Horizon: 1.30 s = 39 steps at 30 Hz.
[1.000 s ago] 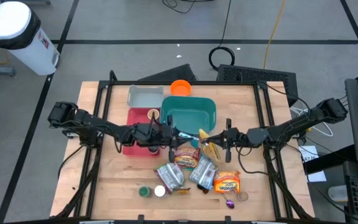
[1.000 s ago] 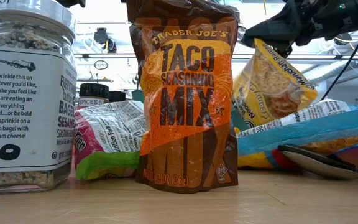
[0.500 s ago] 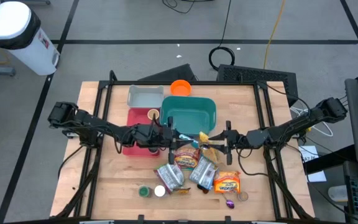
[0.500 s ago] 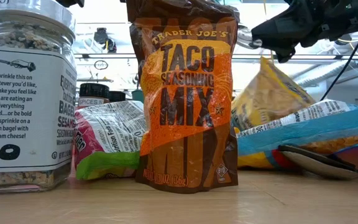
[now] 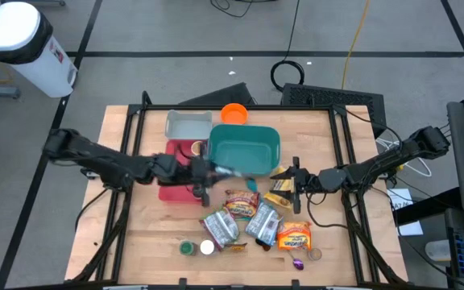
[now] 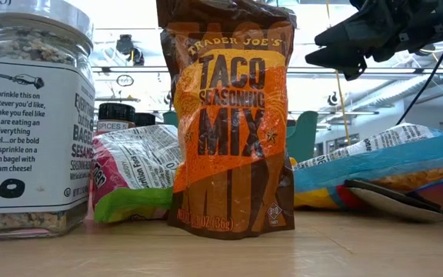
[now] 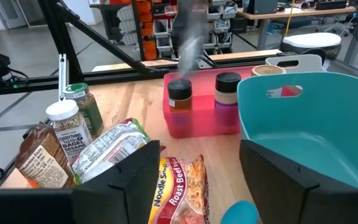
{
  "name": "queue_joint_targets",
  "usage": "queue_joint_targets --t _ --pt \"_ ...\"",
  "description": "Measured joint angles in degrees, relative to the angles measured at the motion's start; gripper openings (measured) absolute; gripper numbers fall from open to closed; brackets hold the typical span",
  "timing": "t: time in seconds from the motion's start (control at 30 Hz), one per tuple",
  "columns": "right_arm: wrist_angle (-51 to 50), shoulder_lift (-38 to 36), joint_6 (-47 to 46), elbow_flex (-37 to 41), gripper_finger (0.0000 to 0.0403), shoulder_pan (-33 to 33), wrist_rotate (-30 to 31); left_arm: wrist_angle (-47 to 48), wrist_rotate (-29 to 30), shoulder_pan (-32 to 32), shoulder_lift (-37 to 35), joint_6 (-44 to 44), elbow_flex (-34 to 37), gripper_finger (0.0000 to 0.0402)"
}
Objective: Pick & Place Food Item
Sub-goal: Put the blue patterned spoon into the gray bin
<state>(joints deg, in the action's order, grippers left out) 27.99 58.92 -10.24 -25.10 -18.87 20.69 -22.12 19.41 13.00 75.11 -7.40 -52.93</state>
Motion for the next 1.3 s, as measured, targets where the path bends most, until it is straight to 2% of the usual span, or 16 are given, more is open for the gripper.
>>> queue_joint_targets --t 0.13,0.33,0.47,0.6,0.8,1.03,1.17,1.3 --pt "-0.02 0.01 0.0 0.0 0.021 0.0 0.0 9.51 9.45 -2.77 -7.67 -1.87 0.0 0.0033" --pt "0.0 0.01 0.01 0.0 0.0206 0.0 0.0 26.19 16.35 -13.31 -16.38 3.19 -0.07 0.0033" --pt "0.02 0.01 0.0 0.0 0.0207 0.0 0.0 37.98 16.69 -22.89 -17.46 9.56 -0.07 0.0033" --pt "0.01 0.01 0.02 0.0 0.0207 0.0 0.0 44.28 16.75 -30.9 -14.76 12.02 -0.07 0.0033" --pt "0.02 0.01 0.22 0.0 0.0206 0.0 0.02 45.55 16.04 -37.8 -7.21 11.49 -0.07 0.0033" --pt "-0.02 0.01 0.44 0.0 0.0201 0.0 0.02 46.35 15.27 -38.76 0.7 11.74 -0.07 0.0033" --pt "-0.04 0.01 0.44 0.0 0.0201 0.0 0.02 48.03 15.41 -38.84 2.43 11.67 -0.07 0.0034" --pt "-0.04 0.01 0.44 0.0 0.0201 0.0 0.02 50.51 15.6 -39.24 2.62 12.33 -0.07 0.0051"
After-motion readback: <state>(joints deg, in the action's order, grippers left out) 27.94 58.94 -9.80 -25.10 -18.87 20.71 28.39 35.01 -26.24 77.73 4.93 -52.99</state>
